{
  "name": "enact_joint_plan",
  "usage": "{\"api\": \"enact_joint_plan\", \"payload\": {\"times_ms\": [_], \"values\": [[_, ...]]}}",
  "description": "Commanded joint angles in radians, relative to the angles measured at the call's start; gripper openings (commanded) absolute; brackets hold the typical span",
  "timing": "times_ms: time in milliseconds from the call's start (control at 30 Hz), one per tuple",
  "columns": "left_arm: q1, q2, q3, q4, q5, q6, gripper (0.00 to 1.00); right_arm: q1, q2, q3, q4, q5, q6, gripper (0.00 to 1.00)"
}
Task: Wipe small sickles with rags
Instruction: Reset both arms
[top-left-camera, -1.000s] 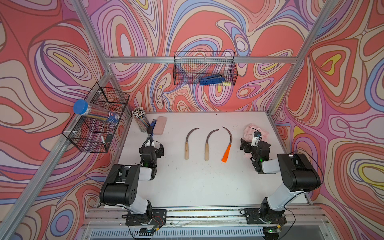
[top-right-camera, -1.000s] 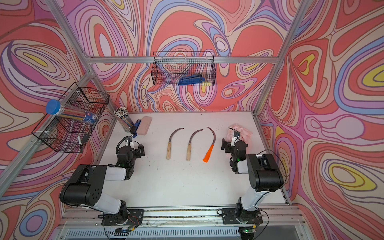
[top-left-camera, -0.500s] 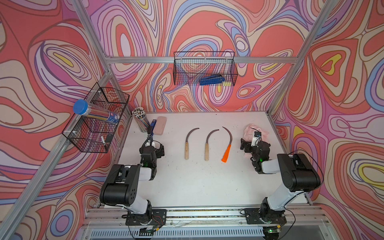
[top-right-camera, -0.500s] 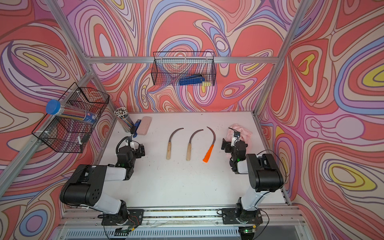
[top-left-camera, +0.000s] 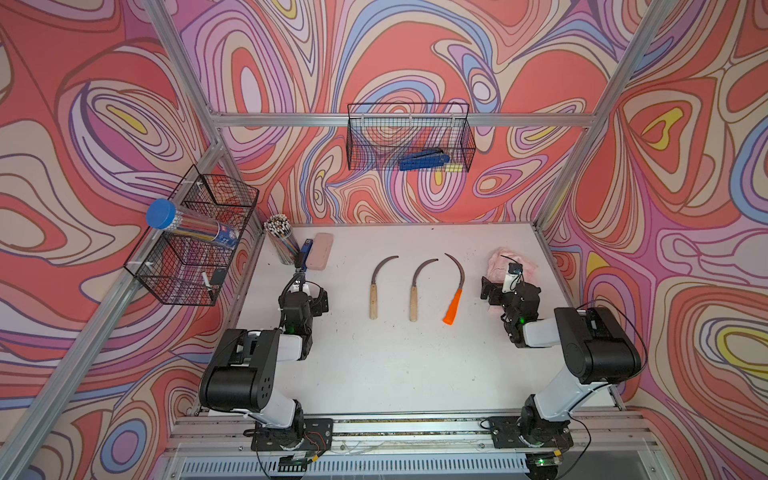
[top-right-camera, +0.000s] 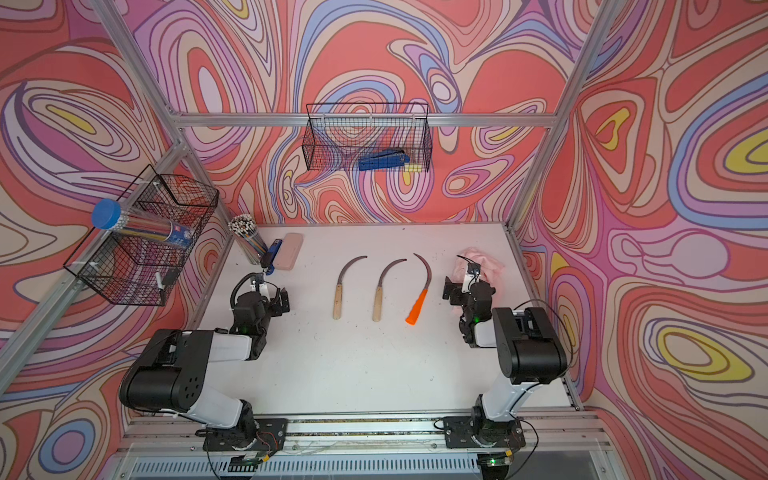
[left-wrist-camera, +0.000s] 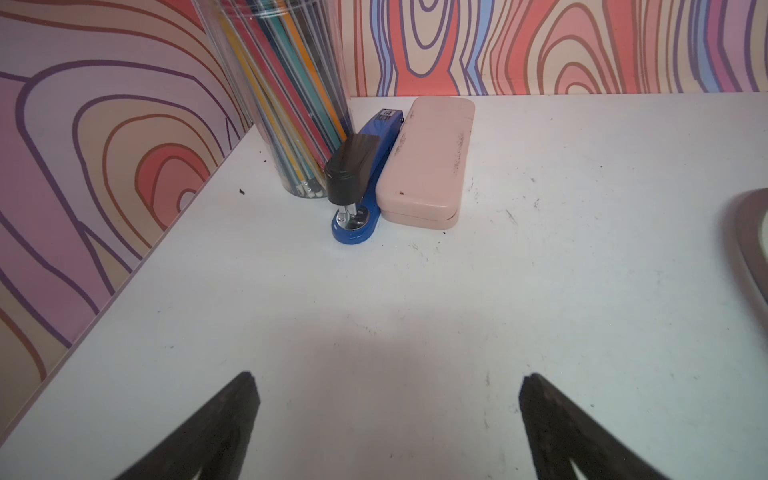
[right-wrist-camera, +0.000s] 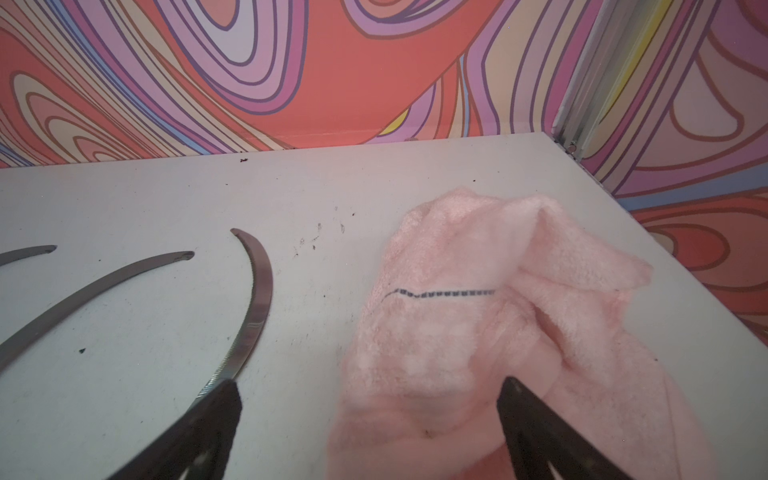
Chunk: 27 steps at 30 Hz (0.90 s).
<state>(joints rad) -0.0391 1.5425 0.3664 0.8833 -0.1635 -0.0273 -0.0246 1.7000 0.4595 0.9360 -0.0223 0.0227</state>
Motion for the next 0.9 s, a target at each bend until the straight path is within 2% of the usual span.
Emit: {"api": "enact_joint_plan", "payload": {"times_ms": [0, 33, 100, 167, 200, 267, 300, 367, 433, 500, 867], "values": [[0.005, -0.001, 0.005, 0.02, 0.02, 0.002, 1.0, 0.005, 0.007, 0.01, 0.017, 0.009, -0.006, 0.98], [0.006, 0.0, 0.004, 0.02, 0.02, 0.001, 1.0, 0.005, 0.004, 0.001, 0.029, 0.004, -0.006, 0.98], [0.005, -0.001, 0.004, 0.019, 0.018, 0.002, 1.0, 0.006, -0.008, -0.105, 0.203, -0.026, -0.012, 0.98], [0.005, -0.001, 0.005, 0.019, 0.019, 0.002, 1.0, 0.005, 0.039, -0.266, 0.551, -0.022, -0.014, 0.98], [0.005, -0.001, 0.006, 0.019, 0.02, 0.003, 1.0, 0.007, -0.004, -0.256, 0.496, -0.071, -0.033, 0.98], [0.005, 0.0, 0.006, 0.019, 0.021, 0.003, 1.0, 0.008, 0.023, -0.22, 0.464, -0.169, -0.074, 0.98], [0.005, 0.001, 0.006, 0.017, 0.021, 0.001, 1.0, 0.011, 0.041, -0.198, 0.463, -0.159, -0.057, 0.98], [0.005, -0.001, 0.007, 0.017, 0.021, 0.002, 1.0, 0.01, -0.01, -0.111, 0.228, -0.038, -0.023, 0.98], [0.005, 0.0, 0.008, 0.017, 0.021, 0.002, 1.0, 0.01, 0.004, 0.029, -0.031, 0.056, 0.01, 0.98], [0.005, 0.0, 0.006, 0.019, 0.021, 0.002, 1.0, 0.014, 0.009, 0.007, 0.027, 0.076, 0.009, 0.98], [0.005, 0.0, 0.011, 0.008, 0.025, 0.004, 1.0, 0.016, 0.004, 0.01, 0.013, 0.078, 0.008, 0.98]]}}
